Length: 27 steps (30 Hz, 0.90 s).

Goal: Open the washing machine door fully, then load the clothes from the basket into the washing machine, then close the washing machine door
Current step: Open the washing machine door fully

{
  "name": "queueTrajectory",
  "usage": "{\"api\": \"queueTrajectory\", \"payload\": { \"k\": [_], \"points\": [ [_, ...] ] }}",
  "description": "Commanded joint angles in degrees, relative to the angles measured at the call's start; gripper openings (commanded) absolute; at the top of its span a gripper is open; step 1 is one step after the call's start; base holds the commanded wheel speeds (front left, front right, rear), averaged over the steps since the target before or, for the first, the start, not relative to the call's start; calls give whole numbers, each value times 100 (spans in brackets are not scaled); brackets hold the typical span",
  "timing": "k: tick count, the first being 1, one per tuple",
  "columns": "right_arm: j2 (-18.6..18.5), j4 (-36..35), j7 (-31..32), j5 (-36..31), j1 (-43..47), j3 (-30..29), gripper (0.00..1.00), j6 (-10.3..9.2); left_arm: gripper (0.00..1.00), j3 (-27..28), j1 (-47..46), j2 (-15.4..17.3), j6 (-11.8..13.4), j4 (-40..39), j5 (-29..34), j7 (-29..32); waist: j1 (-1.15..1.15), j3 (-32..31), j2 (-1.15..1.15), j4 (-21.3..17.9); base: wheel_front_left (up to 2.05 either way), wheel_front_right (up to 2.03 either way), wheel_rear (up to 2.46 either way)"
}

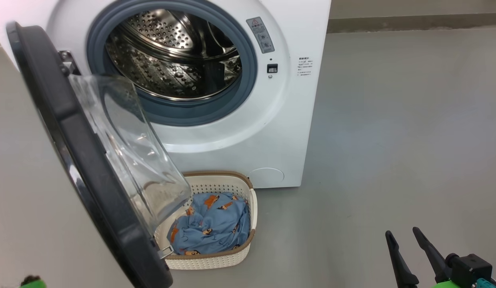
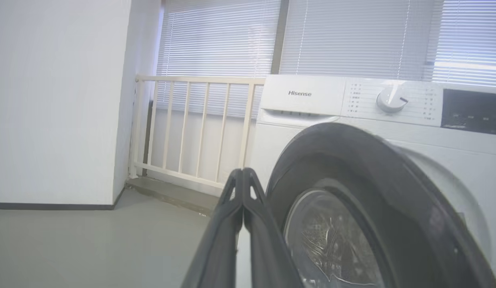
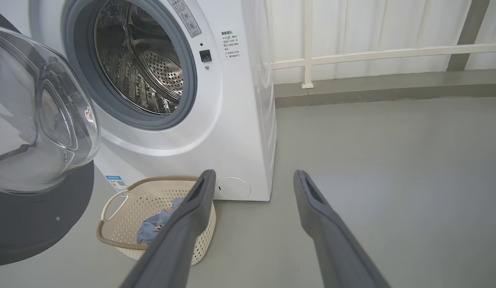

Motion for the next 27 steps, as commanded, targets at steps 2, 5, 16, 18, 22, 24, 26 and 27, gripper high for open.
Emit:
{"api": "queueTrajectory", "payload": {
  "k": [2, 5, 16, 18, 22, 24, 26, 27],
  "points": [
    [-48, -119, -69, -55, -175, 149, 100, 10, 0, -13, -400, 73, 68, -942, 259, -35, 0, -12, 0, 47, 0, 0, 0],
    [-31, -110, -69, -50, -174, 159, 100, 10, 0, -406, -561, 73, 48, -1586, 322, -35, 0, -16, 0, 86, 0, 0, 0],
    [73, -55, -69, -17, -215, 262, 100, 10, 0, -3295, -697, 73, 3, -1625, 291, 511, 0, -8, 0, 157, 0, 0, 0],
    [87, -53, -69, -14, -220, 278, 100, 10, 0, -3581, -657, 73, 85, -1396, 265, 714, 0, -1, 0, 152, 0, 0, 0],
    [93, -46, -69, 2, -208, 294, 100, 10, 0, -3879, -539, 73, 258, -958, 254, 1077, 0, 21, 0, 137, 0, 0, 0],
    [90, -40, -69, 12, -201, 286, 100, 10, 0, -3929, -491, 73, 328, -799, 245, 1169, 0, 31, 0, 132, 0, 0, 0],
    [85, -34, -69, 18, -192, 275, 100, 10, 0, -3931, -436, 78, 408, -654, 259, 1251, 0, 41, 0, 130, 0, 0, 0],
    [83, -29, -69, 17, -189, 269, 100, 10, 0, -3918, -412, 81, 446, -589, 271, 1285, 0, 45, 0, 132, 0, 0, 0]
  ]
}}
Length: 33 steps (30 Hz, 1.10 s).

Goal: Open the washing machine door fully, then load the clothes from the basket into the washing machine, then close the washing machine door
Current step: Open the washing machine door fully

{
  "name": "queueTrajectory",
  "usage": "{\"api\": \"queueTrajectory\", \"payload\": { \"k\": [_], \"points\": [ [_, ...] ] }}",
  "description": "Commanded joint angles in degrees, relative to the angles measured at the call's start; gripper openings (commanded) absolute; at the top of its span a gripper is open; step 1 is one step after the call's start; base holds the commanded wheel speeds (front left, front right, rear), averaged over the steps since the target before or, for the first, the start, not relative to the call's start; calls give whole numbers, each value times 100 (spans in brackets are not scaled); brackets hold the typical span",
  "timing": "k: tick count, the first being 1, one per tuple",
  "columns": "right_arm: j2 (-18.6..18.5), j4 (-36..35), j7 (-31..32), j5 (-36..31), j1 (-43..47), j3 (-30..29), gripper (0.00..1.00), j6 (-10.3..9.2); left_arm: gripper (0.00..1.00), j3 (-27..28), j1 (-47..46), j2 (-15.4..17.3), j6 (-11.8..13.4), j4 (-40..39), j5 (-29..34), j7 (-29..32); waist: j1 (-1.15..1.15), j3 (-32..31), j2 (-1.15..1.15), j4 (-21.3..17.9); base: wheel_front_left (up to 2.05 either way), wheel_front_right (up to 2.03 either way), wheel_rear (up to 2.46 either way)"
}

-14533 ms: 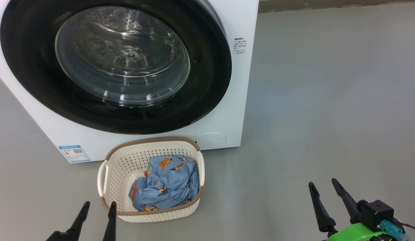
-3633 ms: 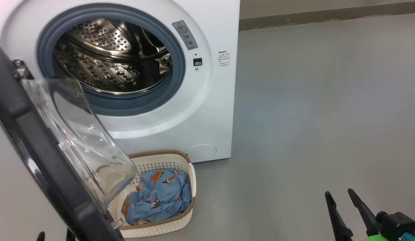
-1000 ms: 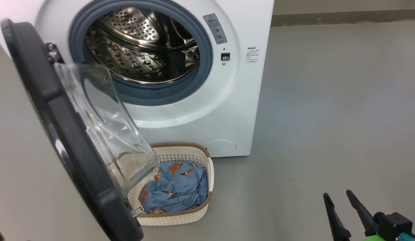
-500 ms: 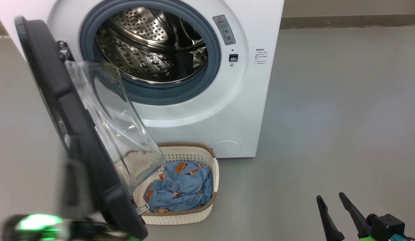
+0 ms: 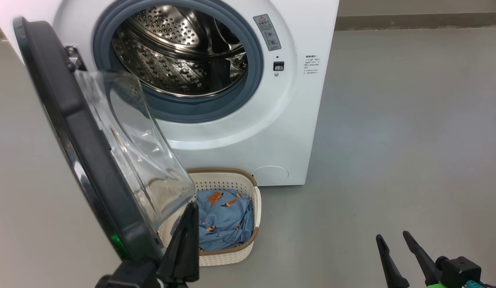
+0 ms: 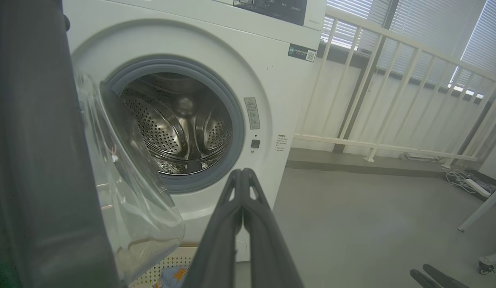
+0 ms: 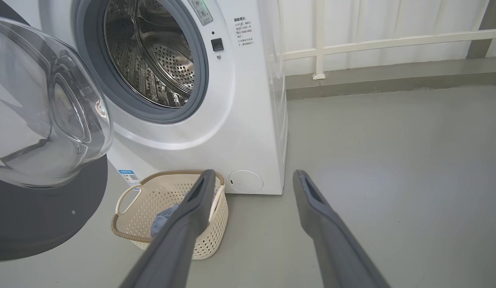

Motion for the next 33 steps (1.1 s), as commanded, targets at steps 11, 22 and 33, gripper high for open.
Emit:
{"api": "queueTrajectory", "payload": {
  "k": [11, 22, 33],
  "points": [
    [4, -81, -69, -9, -153, 75, 100, 10, 0, 396, -45, 69, 350, 451, 93, 14, 0, 21, 0, 73, 0, 0, 0],
    [26, -57, -69, 8, -139, 46, 100, 10, 0, 668, -101, 56, 603, 842, -14, -142, 0, 75, 0, 170, 0, 0, 0],
    [53, -40, -69, 11, -103, 39, 100, 10, 0, 867, -123, 71, 722, 845, -108, -280, 0, 147, 0, 427, 0, 0, 0]
  ]
}}
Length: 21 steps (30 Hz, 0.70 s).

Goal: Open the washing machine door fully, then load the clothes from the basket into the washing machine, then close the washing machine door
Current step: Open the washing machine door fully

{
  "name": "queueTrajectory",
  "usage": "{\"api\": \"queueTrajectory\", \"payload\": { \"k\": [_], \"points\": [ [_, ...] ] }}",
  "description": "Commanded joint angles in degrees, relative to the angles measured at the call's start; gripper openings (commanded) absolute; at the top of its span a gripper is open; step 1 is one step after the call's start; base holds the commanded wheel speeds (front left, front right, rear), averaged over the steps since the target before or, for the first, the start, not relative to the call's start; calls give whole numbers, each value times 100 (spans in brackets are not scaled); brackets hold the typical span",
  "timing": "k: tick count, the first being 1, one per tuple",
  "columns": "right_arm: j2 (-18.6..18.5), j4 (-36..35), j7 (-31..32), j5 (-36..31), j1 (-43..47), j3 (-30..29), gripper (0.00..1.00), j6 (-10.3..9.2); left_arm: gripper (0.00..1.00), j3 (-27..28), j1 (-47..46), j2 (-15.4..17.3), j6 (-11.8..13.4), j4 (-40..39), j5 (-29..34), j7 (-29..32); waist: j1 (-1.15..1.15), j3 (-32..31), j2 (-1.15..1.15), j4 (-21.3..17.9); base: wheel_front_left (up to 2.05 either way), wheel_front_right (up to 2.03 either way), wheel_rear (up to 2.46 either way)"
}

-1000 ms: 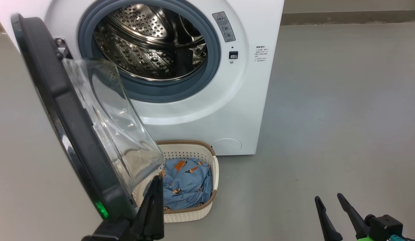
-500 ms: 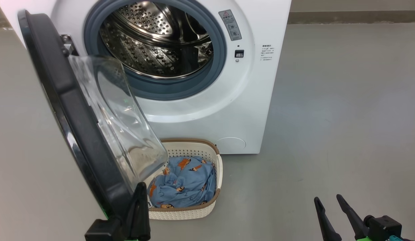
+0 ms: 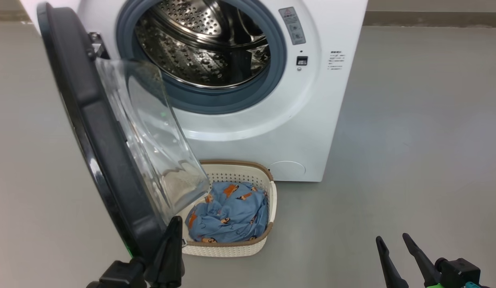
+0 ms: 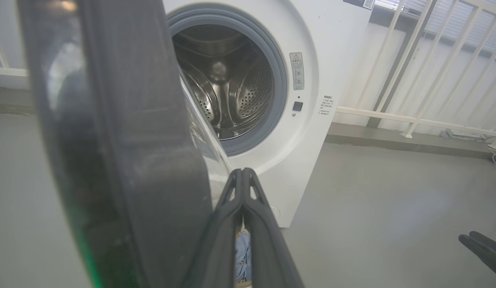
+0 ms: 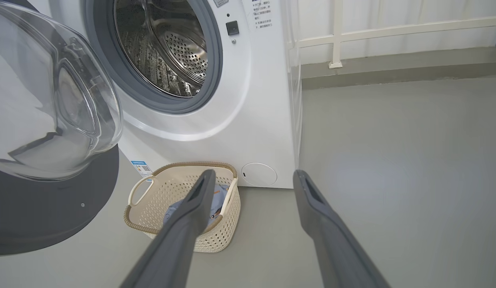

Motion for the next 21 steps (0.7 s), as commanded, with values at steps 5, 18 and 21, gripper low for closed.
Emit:
{"api": "queueTrajectory", "payload": {
  "k": [5, 18, 21],
  "points": [
    [-9, -122, -69, 2, -139, 115, 100, 10, 0, 294, -255, 45, 119, -161, -27, -89, 0, 60, 0, 198, 0, 0, 0],
    [-18, -100, -69, 25, -151, 155, 100, 10, 0, 634, -235, 127, 269, -62, -139, -232, 0, 90, 0, 664, 0, 0, 0],
    [-30, -102, -69, 19, -160, 190, 100, 10, 0, 851, -232, 170, 303, 18, -253, -312, 0, 99, 0, 755, 0, 0, 0]
  ]
}}
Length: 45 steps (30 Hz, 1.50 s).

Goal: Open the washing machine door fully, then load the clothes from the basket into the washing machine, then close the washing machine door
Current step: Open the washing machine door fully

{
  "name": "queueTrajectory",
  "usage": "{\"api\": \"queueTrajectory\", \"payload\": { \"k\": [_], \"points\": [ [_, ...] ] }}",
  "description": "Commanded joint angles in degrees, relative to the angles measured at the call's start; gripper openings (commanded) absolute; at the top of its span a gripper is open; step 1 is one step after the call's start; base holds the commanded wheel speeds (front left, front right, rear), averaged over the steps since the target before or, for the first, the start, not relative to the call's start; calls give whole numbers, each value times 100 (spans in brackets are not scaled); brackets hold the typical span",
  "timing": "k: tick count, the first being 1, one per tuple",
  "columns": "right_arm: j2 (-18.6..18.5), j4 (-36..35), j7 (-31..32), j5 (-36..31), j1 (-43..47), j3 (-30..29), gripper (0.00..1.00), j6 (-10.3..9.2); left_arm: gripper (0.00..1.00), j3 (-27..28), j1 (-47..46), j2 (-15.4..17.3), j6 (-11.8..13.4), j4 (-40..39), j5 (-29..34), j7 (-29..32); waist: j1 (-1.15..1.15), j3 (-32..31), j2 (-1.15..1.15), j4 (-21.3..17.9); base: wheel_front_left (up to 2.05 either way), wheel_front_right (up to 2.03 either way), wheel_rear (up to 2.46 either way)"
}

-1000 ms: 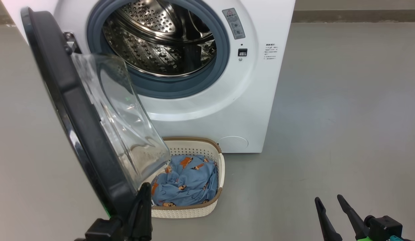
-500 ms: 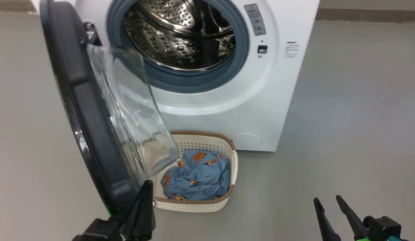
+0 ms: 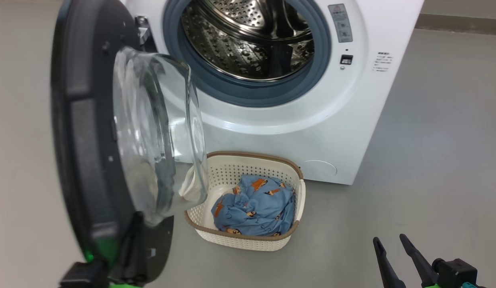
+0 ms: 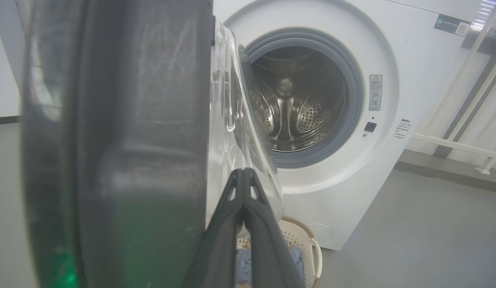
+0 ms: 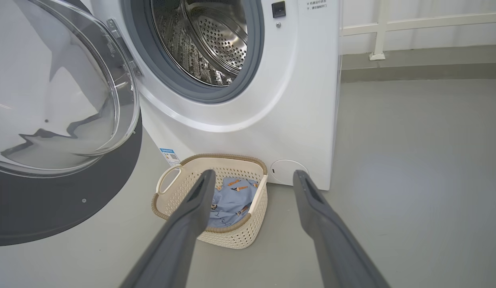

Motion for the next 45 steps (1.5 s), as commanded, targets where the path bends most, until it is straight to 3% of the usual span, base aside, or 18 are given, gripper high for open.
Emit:
{"api": "queueTrajectory", "payload": {
  "k": [1, 12, 30, 37, 45],
  "points": [
    [-69, -113, -69, 18, -164, 155, 100, 10, 0, 458, -229, 153, 124, -25, -103, -91, 0, 5, 0, 105, 0, 0, 0],
    [-155, -71, -69, 42, -202, 295, 100, 10, 0, 1388, -563, 432, 100, 659, -590, -472, 0, 74, 0, 192, 0, 0, 0],
    [-157, 45, -69, 113, -205, 434, 100, 10, 0, 2699, -1419, 977, -113, 2490, -962, -831, 0, 23, 0, -179, 0, 0, 0],
    [-132, 86, -69, 106, -229, 453, 100, 10, 0, 3097, -1641, 1051, -241, 2838, -800, -840, 0, -14, 0, -234, 0, 0, 0],
    [-117, 105, -69, 128, -224, 451, 100, 10, 0, 3344, -1669, 899, -467, 2913, -583, -841, 0, -71, 0, -278, 0, 0, 0]
  ]
}}
